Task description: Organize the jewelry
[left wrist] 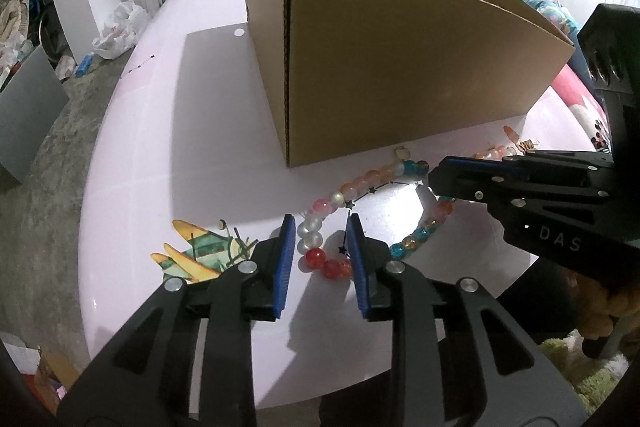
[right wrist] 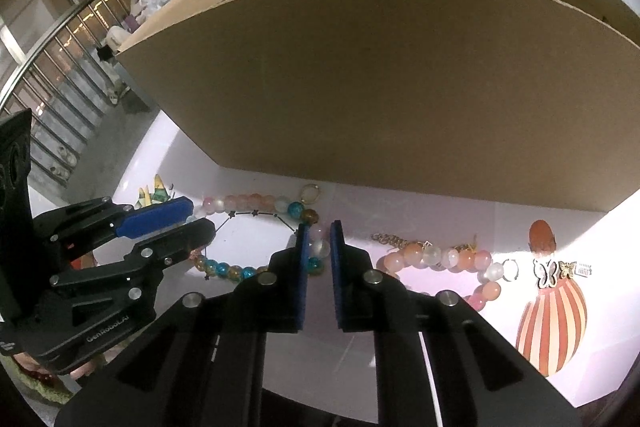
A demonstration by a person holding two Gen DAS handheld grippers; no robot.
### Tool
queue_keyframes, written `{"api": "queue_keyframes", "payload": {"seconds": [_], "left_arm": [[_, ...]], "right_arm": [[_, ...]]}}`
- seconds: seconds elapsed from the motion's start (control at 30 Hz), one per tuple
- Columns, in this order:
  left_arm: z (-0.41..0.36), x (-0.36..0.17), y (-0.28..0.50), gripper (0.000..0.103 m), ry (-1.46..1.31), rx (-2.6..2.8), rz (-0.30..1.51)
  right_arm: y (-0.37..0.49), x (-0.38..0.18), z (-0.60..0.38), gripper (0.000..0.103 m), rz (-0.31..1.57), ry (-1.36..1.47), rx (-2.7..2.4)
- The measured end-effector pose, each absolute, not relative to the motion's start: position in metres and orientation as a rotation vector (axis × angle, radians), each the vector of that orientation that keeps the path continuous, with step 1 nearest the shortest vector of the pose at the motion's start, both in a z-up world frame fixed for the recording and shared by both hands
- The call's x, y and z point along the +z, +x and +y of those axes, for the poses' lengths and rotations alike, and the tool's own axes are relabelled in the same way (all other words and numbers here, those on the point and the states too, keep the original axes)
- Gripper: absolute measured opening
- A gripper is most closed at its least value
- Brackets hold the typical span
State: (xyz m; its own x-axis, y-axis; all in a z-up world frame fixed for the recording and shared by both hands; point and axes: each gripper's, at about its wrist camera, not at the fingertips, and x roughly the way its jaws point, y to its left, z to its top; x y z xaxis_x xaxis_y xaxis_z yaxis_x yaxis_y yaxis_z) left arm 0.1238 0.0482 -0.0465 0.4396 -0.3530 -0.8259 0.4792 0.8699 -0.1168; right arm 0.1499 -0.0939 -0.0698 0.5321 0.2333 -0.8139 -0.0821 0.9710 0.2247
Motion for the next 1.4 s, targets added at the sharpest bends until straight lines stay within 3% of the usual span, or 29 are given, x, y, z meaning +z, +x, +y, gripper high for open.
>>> {"api": "queue_keyframes", "payload": {"seconds": [0.1,0.17,0.23,0.63,0.93,1.07,1.23,1.4], "left_arm": [[0.047,-0.047,0.123,0.022,0.147,-0.506,0.98],[0.045,-0.048,0.121,0.012,0.18,-0.477,0.967],[0.046,-0.048,0.122,0.008,0.181,-0.477,0.965],[0.052,-0.006,0.102,0.008,0.169,-0.498,0.868],[0.051,0.092,0.093,0.008,0.154,-0.612,0.65],[0.037,0.128,0.118,0.008,0.158,-0.637,0.55],[0.007,0.119,0.179,0.008,0.232,-0.619,0.611],[-0.014,0.078,0.242,0.008,0.271,-0.616,0.798]], "right_arm": [[0.148,-0.071,-0.095,0.011,0.983,0.165,0.189],[0.146,-0.072,-0.097,0.01,0.981,0.174,0.191],[0.144,-0.071,-0.099,0.01,0.976,0.178,0.193],[0.121,-0.043,-0.105,0.009,0.906,0.192,0.215],[0.094,0.054,-0.109,0.01,0.698,0.153,0.271],[0.121,0.099,-0.125,0.01,0.602,0.118,0.276],[0.21,0.091,-0.148,0.01,0.787,0.221,0.326],[0.278,0.037,-0.149,0.01,1.058,0.325,0.369]]}}
